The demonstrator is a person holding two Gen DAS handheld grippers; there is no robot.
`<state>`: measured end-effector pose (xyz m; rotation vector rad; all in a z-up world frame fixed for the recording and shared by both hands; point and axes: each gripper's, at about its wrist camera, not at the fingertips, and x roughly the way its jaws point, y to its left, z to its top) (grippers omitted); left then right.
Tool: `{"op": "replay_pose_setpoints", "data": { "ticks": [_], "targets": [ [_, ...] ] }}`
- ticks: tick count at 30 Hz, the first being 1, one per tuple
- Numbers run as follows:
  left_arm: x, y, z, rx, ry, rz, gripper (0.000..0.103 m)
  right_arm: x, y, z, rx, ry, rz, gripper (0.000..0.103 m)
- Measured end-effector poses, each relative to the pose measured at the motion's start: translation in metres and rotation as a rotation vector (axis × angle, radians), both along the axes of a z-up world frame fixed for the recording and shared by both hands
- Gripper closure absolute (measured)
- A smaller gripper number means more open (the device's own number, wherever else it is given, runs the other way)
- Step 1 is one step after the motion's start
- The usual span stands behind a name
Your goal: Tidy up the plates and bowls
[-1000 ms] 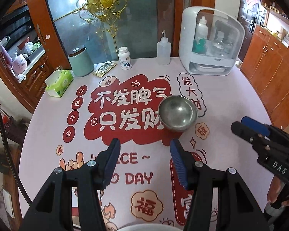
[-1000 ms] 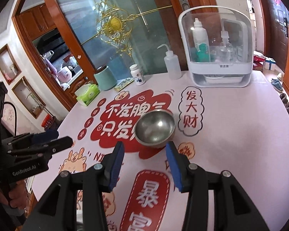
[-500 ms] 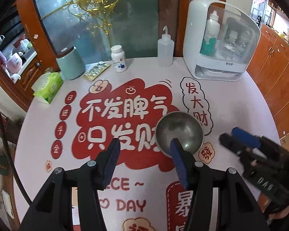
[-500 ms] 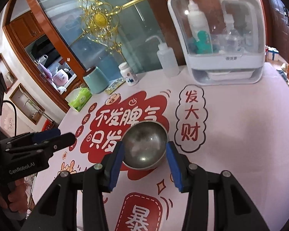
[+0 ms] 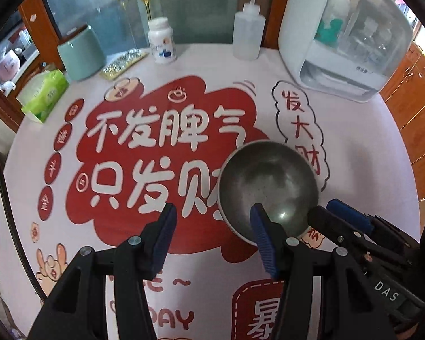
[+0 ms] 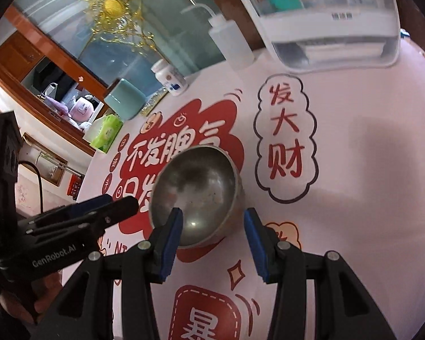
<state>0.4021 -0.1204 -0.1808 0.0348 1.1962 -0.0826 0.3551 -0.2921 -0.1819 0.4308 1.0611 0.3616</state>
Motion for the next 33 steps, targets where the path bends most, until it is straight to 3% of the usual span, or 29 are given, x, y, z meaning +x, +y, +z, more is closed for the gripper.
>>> {"op": "replay_pose_setpoints", "data": {
  "ticks": [11, 19, 23, 29, 33],
  "targets": [
    [0.011, 0.001, -0.035, -0.002, 0.057, 0.016, 0.051, 0.010, 0.006, -0.028, 0.027, 0.046, 0.018, 0.058],
    [0.013, -0.002, -0.046, -0.028, 0.083, 0.005, 0.062, 0.012, 0.007, -0.034, 0.028, 0.048, 0.030, 0.058],
    [0.012, -0.005, -0.050, -0.039, 0.098, -0.003, 0.066, 0.011, 0.006, -0.035, 0.031, 0.050, 0.035, 0.065],
    [0.005, -0.007, -0.057, -0.076, 0.121, -0.008, 0.083, 0.008, 0.005, -0.037, 0.040, 0.058, 0.039, 0.078],
    [0.001, -0.007, -0.057, -0.085, 0.118, -0.010, 0.084, 0.007, 0.005, -0.038, 0.050, 0.067, 0.046, 0.087]
  ]
}}
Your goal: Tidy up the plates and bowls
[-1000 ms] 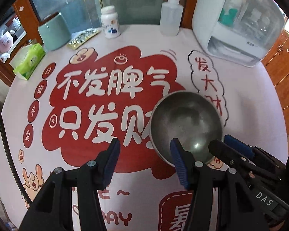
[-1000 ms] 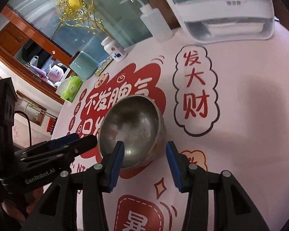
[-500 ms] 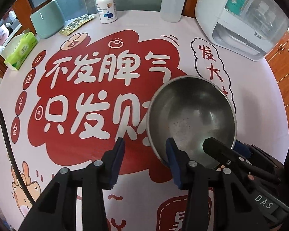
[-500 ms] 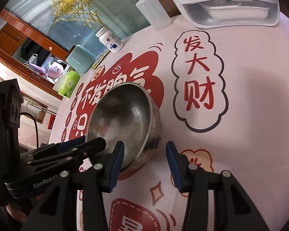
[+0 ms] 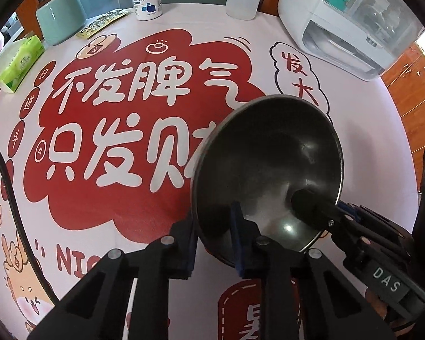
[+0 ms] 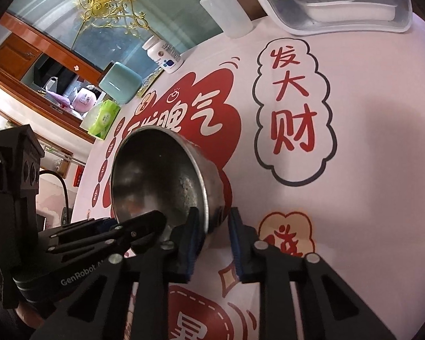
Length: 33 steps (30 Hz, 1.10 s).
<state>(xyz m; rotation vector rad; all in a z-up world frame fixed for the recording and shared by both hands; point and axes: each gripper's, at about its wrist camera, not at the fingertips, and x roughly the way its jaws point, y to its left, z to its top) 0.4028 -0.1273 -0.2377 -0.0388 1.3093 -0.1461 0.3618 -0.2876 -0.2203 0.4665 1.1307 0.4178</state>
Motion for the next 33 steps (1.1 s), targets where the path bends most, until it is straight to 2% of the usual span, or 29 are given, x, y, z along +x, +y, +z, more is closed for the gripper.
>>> {"op": "replay_pose_setpoints", "data": {
  "ticks": [11, 19, 33],
  "targets": [
    [-0.017, 0.002, -0.003, -0.022, 0.026, 0.009, 0.085, -0.011, 0.001, 0.003, -0.039, 0.006, 0.006, 0.093],
    [-0.038, -0.001, -0.003, -0.040, 0.051, -0.003, 0.085, -0.029, 0.001, 0.007, -0.066, 0.021, 0.006, 0.093],
    [-0.091, 0.017, 0.020, -0.056, 0.085, 0.015, 0.085, -0.079, 0.017, 0.028, -0.083, 0.028, 0.072, 0.093]
  ]
}}
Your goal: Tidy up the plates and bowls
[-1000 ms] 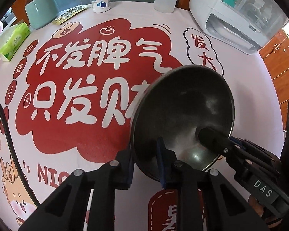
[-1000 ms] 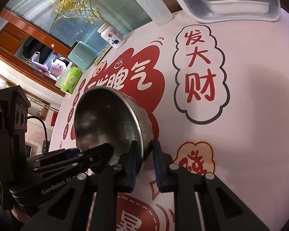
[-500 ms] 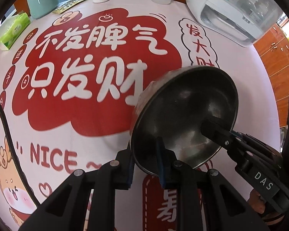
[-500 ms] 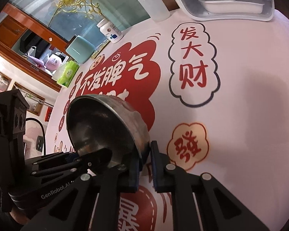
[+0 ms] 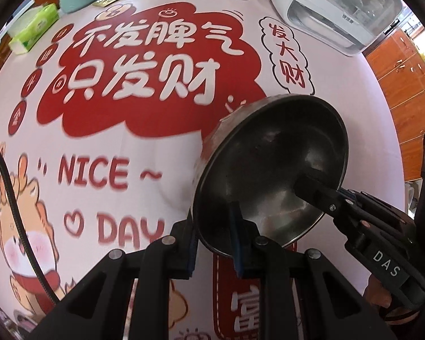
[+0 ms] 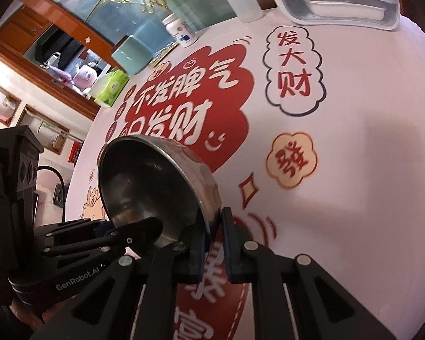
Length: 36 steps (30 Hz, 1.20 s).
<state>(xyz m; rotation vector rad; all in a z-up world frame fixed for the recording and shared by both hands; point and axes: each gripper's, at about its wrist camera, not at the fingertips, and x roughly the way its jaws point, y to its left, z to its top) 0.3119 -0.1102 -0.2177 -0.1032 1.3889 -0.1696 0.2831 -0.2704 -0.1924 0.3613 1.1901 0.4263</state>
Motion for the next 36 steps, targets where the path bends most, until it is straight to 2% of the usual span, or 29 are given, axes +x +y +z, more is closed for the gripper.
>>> {"op": "replay_pose_setpoints", "data": {
  "ticks": [16, 28, 36],
  "targets": [
    [-0.075, 0.044, 0.035, -0.033, -0.035, 0.086, 0.085, -0.059, 0.040, 0.038, -0.042, -0.051, 0.097, 0.093],
    [-0.134, 0.080, 0.056, -0.002, -0.064, 0.132, 0.085, -0.115, 0.079, 0.054, -0.040, -0.074, 0.162, 0.092],
    [-0.169, 0.111, 0.069, -0.002, -0.089, 0.198, 0.085, -0.140, 0.109, 0.066, -0.042, -0.098, 0.232, 0.092]
  ]
}}
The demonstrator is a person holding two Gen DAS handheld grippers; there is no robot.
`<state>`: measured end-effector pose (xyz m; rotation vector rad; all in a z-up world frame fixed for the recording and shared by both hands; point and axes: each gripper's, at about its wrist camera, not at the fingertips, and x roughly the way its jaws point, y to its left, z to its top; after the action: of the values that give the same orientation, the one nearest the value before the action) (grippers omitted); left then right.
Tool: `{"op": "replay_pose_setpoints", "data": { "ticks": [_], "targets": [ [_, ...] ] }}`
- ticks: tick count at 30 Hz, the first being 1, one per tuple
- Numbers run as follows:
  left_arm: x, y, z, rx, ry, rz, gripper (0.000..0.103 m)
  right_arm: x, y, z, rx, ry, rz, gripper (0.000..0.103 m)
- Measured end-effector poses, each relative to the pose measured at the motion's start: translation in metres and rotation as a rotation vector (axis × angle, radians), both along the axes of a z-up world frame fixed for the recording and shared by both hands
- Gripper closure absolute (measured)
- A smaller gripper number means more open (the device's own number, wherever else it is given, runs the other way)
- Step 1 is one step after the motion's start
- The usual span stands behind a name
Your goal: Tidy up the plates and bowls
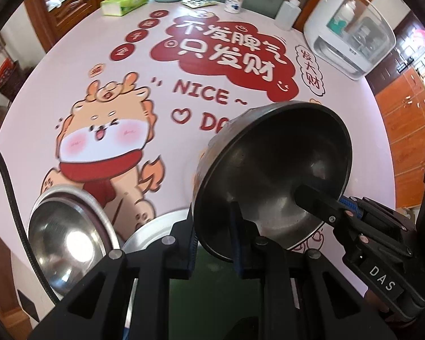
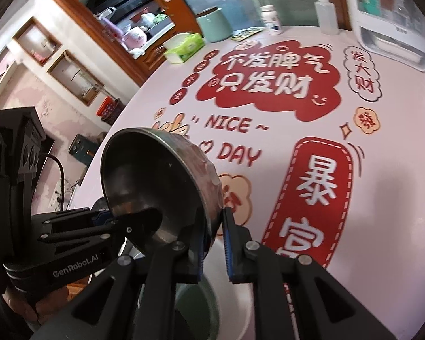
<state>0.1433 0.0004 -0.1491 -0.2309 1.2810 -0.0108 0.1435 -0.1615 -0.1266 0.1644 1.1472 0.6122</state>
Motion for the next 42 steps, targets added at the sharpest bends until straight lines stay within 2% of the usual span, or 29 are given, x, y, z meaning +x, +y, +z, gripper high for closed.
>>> {"op": "replay_pose_setpoints", "data": {
  "ticks": [7, 18, 32, 42],
  "targets": [
    [-0.026, 0.025, 0.008, -0.009, -0.014, 0.018, 0.085, -0.020, 0.025, 0.009, -0.013, -0.020, 0.034, 0.092],
    [-0.052, 0.072, 0.013, 0.015, 0.005, -0.018, 0.085, -0.051, 0.075, 0.009, -0.012, 0.016, 0.027, 0.091],
    [-0.077, 0.135, 0.005, 0.023, 0.057, -0.052, 0.085, -0.083, 0.142, 0.000, -0.051, 0.056, 0.039, 0.089],
    [-0.084, 0.165, -0.009, 0.008, 0.105, -0.110, 0.083, -0.097, 0.171, -0.012, -0.060, 0.100, -0.018, 0.088]
  ]
}}
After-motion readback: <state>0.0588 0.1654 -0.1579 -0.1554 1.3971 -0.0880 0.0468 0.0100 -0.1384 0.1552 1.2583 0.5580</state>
